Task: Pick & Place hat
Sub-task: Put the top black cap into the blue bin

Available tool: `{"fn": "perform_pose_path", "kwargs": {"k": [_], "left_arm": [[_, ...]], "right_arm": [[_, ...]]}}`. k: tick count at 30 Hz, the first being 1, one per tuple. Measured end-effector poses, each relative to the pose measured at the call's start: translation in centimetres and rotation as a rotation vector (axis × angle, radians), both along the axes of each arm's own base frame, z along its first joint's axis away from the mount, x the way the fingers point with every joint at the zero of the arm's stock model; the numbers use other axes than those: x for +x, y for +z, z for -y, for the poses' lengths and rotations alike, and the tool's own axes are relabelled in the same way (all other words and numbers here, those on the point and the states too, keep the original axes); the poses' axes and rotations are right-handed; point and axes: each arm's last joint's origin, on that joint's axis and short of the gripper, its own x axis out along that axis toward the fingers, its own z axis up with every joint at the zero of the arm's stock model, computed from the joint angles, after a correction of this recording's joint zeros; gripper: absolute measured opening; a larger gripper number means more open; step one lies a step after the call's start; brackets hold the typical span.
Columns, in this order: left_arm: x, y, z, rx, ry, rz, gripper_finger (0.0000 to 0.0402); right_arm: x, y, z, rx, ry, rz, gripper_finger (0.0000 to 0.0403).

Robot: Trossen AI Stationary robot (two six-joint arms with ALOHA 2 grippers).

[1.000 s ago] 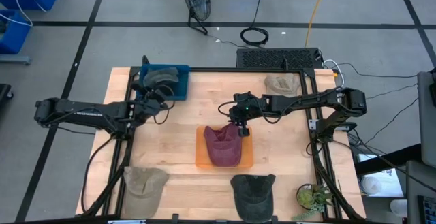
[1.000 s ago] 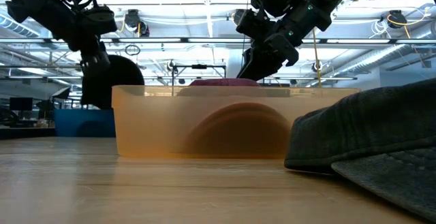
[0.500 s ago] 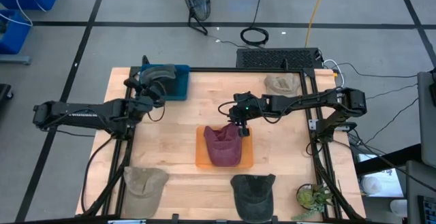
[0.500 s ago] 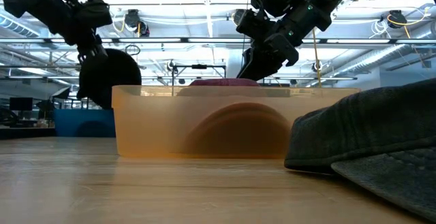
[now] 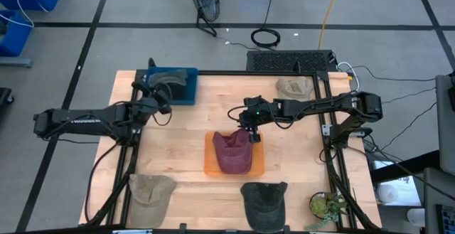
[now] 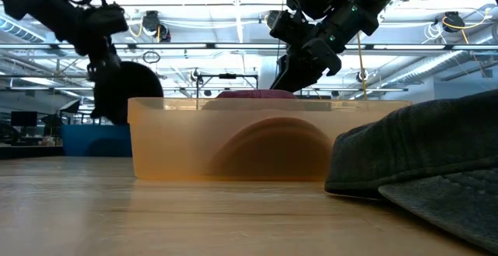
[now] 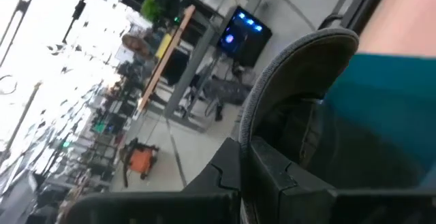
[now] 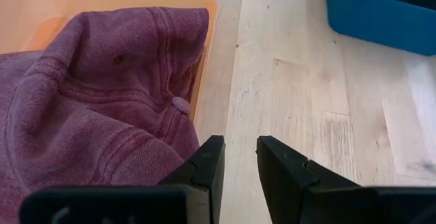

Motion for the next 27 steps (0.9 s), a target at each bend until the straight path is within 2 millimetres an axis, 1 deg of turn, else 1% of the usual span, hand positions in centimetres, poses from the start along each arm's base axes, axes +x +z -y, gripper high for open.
{"fn": "perform_pose_path", "kwargs": {"k": [5,10,14,17,22,27], "left_arm": [[-0.1,-0.8,-0.4,0.012,0.033,0.0,0.0012],[-0.3,-2.2,-0.8,0.035,0.053,-0.021,0.0012],[-0.3,-1.9,-1.3,0.115,0.081,0.045,0.0012],[-0.1,-1.6,-1.5,0.144,0.014,0.068,0.0012],[-0.1,-2.1,-1.6,0.121,-0.018,0.027,0.0012],[-0.4,-3.3,-1.5,0.05,-0.01,-0.026,0.0012]], "right_arm": [[0.0,0.0,0.0,0.001,-0.001,0.0,0.0075],[0.0,0.0,0.0,0.0,0.0,0.0,0.0075],[0.0,0.0,0.0,0.0,-0.001,0.001,0.0075],[0.0,0.0,0.0,0.0,-0.001,0.0,0.0075],[0.0,0.0,0.0,-0.001,0.0,0.0,0.0075],[0.0,0.0,0.0,0.003,-0.003,0.0,0.0075]]}}
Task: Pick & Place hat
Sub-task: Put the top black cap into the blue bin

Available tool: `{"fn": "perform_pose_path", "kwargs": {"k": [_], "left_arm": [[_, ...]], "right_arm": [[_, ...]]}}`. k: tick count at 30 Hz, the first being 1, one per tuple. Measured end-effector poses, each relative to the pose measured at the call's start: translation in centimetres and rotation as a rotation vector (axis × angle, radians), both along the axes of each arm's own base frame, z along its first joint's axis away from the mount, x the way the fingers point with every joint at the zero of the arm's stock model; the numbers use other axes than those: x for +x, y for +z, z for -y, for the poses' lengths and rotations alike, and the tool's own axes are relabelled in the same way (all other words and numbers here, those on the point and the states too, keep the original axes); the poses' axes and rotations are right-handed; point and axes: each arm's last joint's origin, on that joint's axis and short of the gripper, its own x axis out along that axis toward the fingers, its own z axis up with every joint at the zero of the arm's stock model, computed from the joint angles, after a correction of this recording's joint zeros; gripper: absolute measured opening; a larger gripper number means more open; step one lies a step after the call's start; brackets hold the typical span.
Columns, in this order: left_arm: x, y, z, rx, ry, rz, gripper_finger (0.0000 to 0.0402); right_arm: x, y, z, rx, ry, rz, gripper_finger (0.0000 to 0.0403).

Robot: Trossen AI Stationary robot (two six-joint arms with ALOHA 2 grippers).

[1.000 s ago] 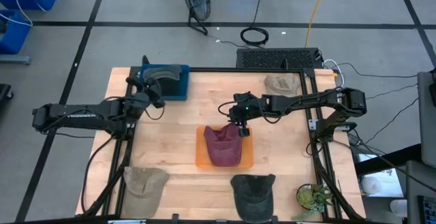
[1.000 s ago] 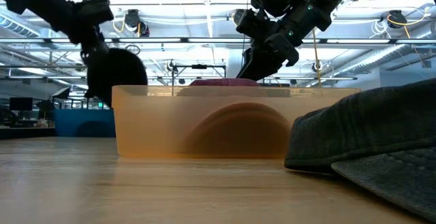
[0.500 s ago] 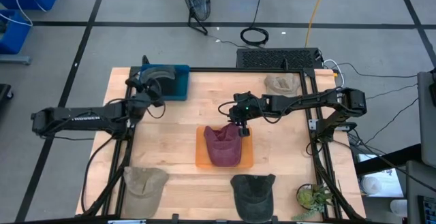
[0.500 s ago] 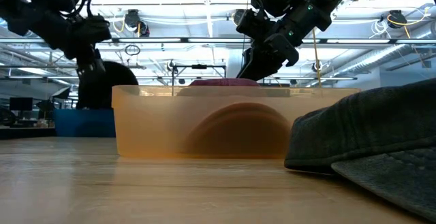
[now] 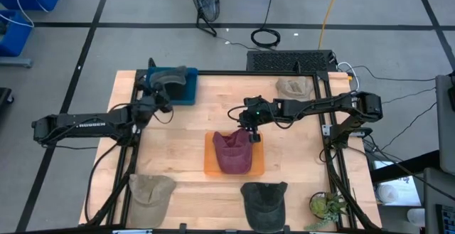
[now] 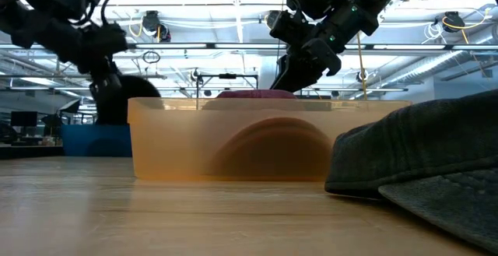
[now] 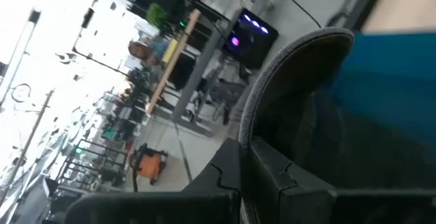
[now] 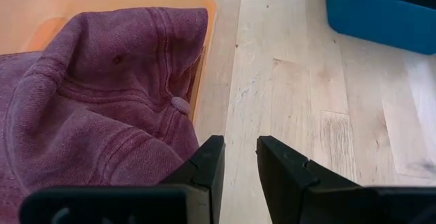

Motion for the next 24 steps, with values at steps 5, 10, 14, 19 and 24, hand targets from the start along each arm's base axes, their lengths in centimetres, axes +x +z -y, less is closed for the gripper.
{"fn": "perform_pose_path", "kwargs": {"k": [5,10,14,19,24], "left_arm": [[-0.3,-0.8,0.09,-0.053,0.018,-0.013,0.0026],[-0.28,-0.75,0.09,-0.058,0.025,0.024,0.0036],[-0.28,-0.75,0.09,-0.059,0.026,0.028,0.0039],[-0.36,-0.72,0.05,-0.051,0.063,0.05,0.0041],[-0.39,-0.69,0.07,-0.049,0.081,0.074,0.0052]], "right_arm": [[0.0,0.0,0.0,0.001,-0.001,0.0,0.0075],[0.0,0.0,0.0,0.001,-0.001,0.0,0.0075],[0.0,0.0,0.0,0.002,-0.001,0.0,0.0075],[0.0,0.0,0.0,0.002,-0.001,0.0,0.0075],[0.0,0.0,0.0,0.002,-0.001,0.0,0.0075]]}}
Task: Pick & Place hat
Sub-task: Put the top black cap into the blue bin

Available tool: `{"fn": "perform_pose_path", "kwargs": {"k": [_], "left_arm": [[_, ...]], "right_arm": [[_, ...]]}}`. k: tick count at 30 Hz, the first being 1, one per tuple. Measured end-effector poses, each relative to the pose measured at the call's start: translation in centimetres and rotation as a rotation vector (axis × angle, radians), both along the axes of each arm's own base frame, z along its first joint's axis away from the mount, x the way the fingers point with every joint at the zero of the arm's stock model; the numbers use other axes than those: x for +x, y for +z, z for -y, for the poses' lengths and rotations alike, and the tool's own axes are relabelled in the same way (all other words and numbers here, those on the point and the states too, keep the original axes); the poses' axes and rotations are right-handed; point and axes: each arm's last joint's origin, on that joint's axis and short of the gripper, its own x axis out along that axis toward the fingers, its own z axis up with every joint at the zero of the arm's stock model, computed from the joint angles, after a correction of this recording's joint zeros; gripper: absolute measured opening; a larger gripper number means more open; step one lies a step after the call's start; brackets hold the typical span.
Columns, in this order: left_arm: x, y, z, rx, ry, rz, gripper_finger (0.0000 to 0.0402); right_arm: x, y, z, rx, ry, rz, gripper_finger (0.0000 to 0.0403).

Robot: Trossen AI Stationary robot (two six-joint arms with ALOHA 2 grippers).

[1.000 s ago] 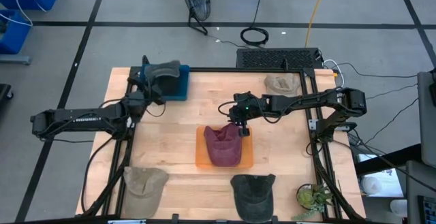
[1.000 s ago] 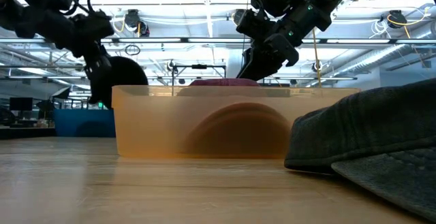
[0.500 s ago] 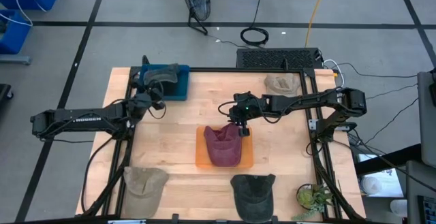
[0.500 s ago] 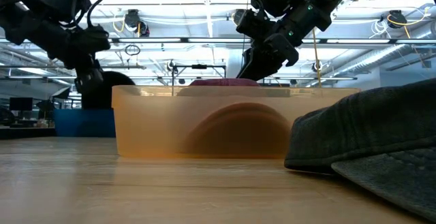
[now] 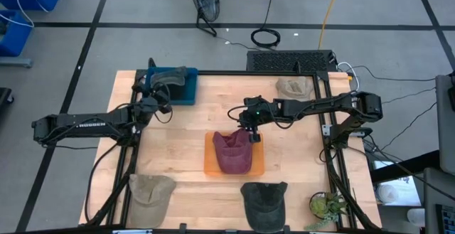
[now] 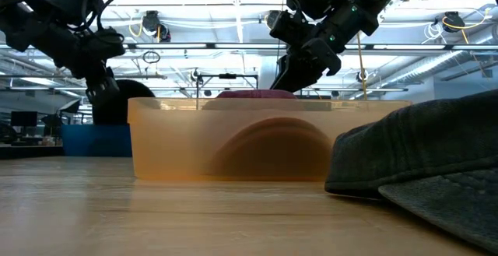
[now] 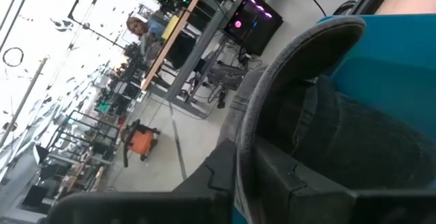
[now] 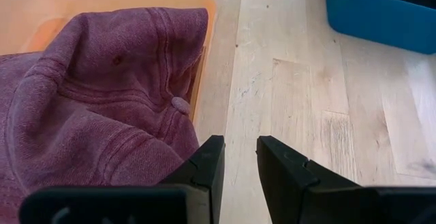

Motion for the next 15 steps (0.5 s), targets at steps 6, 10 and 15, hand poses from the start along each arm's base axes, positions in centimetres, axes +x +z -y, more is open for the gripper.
{"fn": "perform_pose_path", "kwargs": {"k": [6,10,15], "left_arm": [[0.1,0.3,0.0,0.009,0.012,0.056,0.0147],[0.3,0.8,0.1,0.034,0.012,0.115,0.0216],[0.4,1.7,0.7,0.101,0.086,0.099,0.0261]], "right_arm": [[0.0,0.0,0.0,0.0,0.0,0.0,0.0075],[0.0,0.0,0.0,0.0,0.0,0.0,0.0075],[0.0,0.0,0.0,0.001,0.0,-0.001,0.0075]]}}
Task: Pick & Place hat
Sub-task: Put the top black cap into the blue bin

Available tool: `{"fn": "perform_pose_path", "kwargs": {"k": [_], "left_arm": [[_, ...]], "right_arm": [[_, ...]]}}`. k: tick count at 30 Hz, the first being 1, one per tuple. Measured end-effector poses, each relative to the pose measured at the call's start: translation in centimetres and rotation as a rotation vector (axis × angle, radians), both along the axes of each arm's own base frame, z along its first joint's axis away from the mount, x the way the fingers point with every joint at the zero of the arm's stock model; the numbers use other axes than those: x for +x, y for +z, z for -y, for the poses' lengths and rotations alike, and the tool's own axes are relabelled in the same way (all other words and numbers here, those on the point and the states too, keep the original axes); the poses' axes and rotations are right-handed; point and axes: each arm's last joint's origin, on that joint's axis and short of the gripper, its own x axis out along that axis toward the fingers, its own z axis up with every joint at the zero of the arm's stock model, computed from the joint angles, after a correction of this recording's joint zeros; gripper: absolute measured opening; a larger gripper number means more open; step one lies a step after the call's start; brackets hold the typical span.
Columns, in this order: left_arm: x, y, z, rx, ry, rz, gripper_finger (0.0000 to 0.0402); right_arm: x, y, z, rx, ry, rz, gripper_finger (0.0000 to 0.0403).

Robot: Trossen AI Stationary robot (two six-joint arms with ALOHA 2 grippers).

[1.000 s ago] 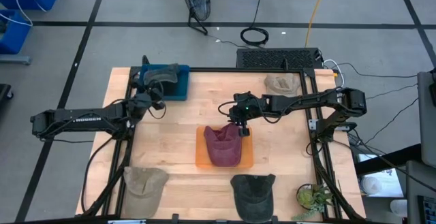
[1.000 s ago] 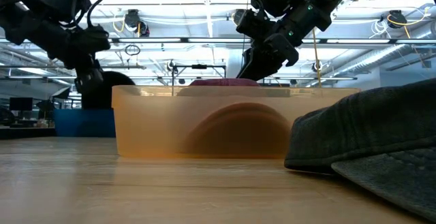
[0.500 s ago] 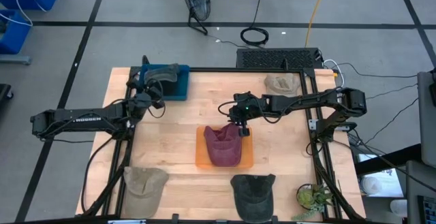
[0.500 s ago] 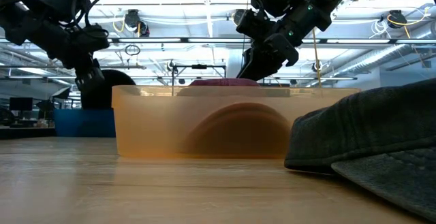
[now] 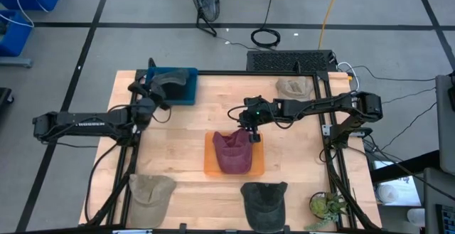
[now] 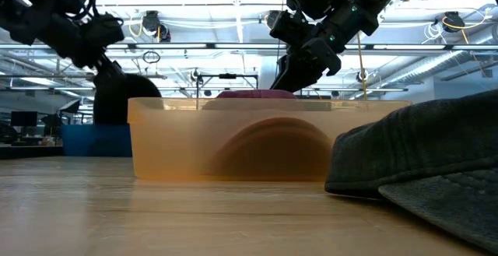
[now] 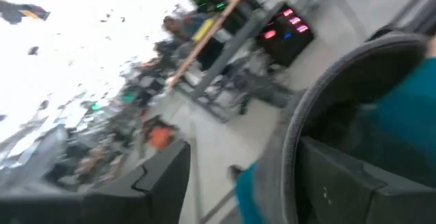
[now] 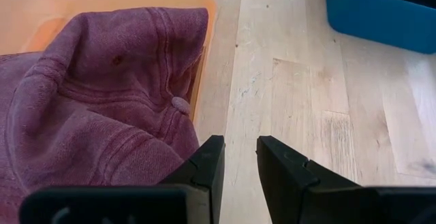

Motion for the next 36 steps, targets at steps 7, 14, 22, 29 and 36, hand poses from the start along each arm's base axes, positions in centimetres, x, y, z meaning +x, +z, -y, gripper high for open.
{"fn": "perform_pose_path", "kwargs": {"k": [7,14,22,29,36], "left_arm": [[0.1,0.4,0.9,0.045,0.058,-0.04,0.0269],[0.0,0.0,0.8,0.02,0.045,0.021,0.0269],[0.6,1.1,1.8,0.029,-0.041,0.167,0.0269],[1.0,2.1,2.6,0.015,-0.098,0.252,0.0269],[2.2,4.1,3.4,-0.242,-0.389,0.546,0.0269]], "right_arm": [[0.0,0.0,0.0,0.015,-0.013,-0.005,0.0075],[0.0,0.0,-0.1,0.018,-0.014,-0.005,0.0075],[0.0,0.0,-0.1,0.016,-0.012,-0.005,0.0075],[0.0,-0.1,0.0,0.017,-0.013,-0.006,0.0075],[0.0,0.0,0.0,0.016,-0.012,-0.006,0.0075]]}}
